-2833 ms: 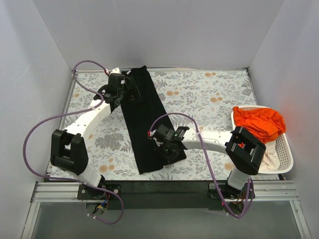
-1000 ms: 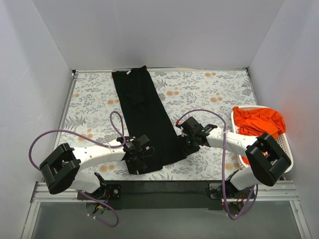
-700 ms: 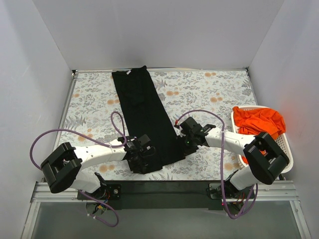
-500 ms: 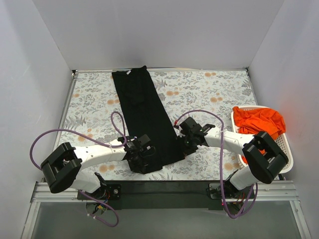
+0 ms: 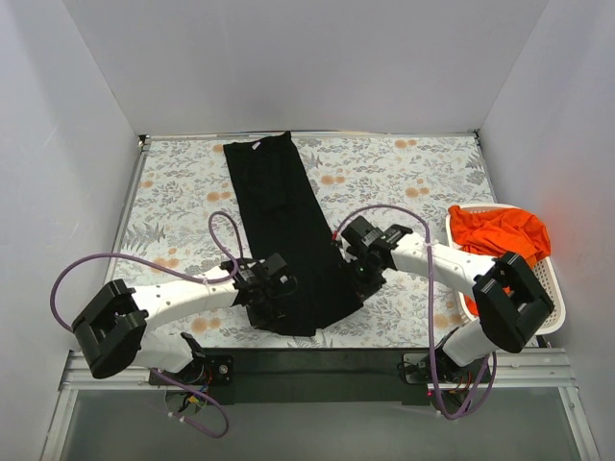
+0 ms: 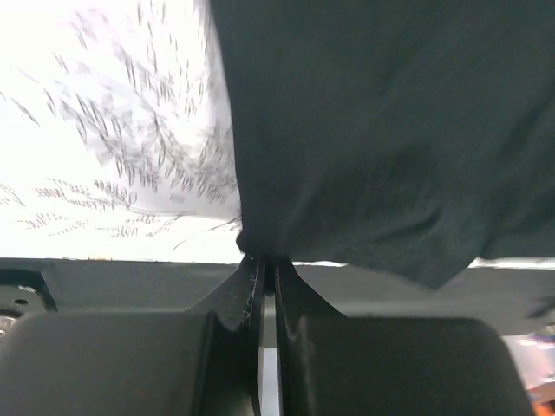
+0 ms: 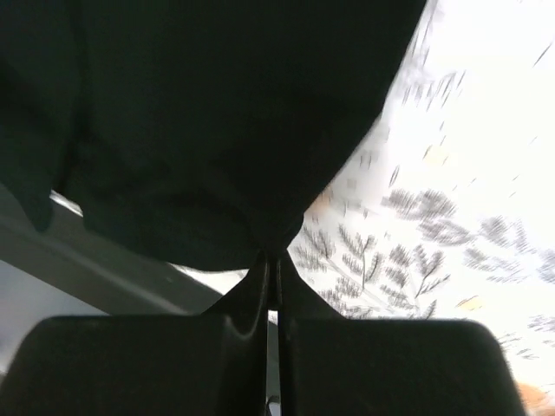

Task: Fold and stack the t-shirts
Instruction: Fold the tshirt

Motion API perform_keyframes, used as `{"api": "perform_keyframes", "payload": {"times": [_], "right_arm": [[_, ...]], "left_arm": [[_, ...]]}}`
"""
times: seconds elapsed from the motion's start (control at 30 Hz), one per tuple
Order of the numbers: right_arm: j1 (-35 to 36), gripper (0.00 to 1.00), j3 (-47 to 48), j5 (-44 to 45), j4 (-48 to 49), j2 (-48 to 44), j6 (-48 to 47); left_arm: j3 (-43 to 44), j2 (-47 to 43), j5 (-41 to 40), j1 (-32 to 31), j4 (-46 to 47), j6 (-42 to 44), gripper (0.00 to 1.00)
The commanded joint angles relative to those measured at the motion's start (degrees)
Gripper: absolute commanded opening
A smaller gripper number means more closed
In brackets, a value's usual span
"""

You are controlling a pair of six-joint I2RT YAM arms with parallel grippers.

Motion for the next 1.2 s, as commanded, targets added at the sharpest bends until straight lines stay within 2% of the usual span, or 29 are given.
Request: {"api": "perform_keyframes", "payload": {"times": [0.0,0.2,0.4,0.6,0.67,1.17], "right_arm": [[-1.20,0.01,9.29,3.45,-3.43,2.08,-2.65],[-3.40,0.01,26.51,5.91,-3.08,9.72,-5.19],[-5.94,0.01,39.97,8.64,-1.24,19.48,-8.10],[-8.67,0.01,42.61,6.89,7.37,24.32,-9.33],[-9.46,0.01,43.32,5.92,8.43,26.24,-9.25],[-12.01,0.01,45.87,2.58,17.75,31.18,-10.04]], "left_arm": [[4.96,-2.31,-3.78,6.63,-1.67,4.35,0.00],[10.40,-2.67,-8.08,19.03,2.72,11.29,0.00],[14.55,0.67,-15.11,26.86,8.51,15.96,0.00],[16.66,5.33,-18.37,29.86,16.86,21.85,0.00],[18.14,7.52,-20.48,30.39,17.14,22.21,0.00],[17.28,12.98,-22.15,33.47,25.93,22.21,0.00]]}}
